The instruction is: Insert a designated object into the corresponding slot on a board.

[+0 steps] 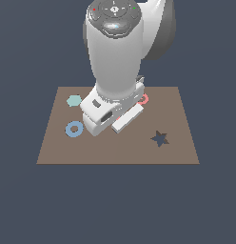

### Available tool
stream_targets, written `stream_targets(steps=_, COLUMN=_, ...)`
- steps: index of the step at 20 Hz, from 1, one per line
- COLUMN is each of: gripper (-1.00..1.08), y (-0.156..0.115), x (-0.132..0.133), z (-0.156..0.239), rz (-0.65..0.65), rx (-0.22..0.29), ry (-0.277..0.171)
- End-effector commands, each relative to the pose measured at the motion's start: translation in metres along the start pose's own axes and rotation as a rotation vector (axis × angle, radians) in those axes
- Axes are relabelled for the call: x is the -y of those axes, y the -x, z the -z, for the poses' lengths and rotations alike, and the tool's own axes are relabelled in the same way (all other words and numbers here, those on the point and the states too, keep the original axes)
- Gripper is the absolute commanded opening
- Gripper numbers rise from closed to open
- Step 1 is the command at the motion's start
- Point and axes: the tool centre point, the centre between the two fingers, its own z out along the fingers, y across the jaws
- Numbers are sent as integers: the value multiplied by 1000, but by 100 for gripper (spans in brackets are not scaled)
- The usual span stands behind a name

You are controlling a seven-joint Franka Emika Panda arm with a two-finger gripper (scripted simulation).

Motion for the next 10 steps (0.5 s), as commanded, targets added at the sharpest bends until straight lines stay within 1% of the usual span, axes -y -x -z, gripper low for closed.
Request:
stream_targets(steps=1, gripper=-100, y=0, x=0, z=0, rz=0, rx=0, ry=0)
stream_targets(steps=7, gripper=-100, y=0, x=0, z=-10, rz=2, rx=0, ry=0)
stream_targets(steps=8, gripper=100, y=0, x=0, z=-10, rz=2, rx=0, ry=0)
stream_targets(steps=10, gripper=100, y=0, x=0, z=-10, rz=2, rx=0, ry=0)
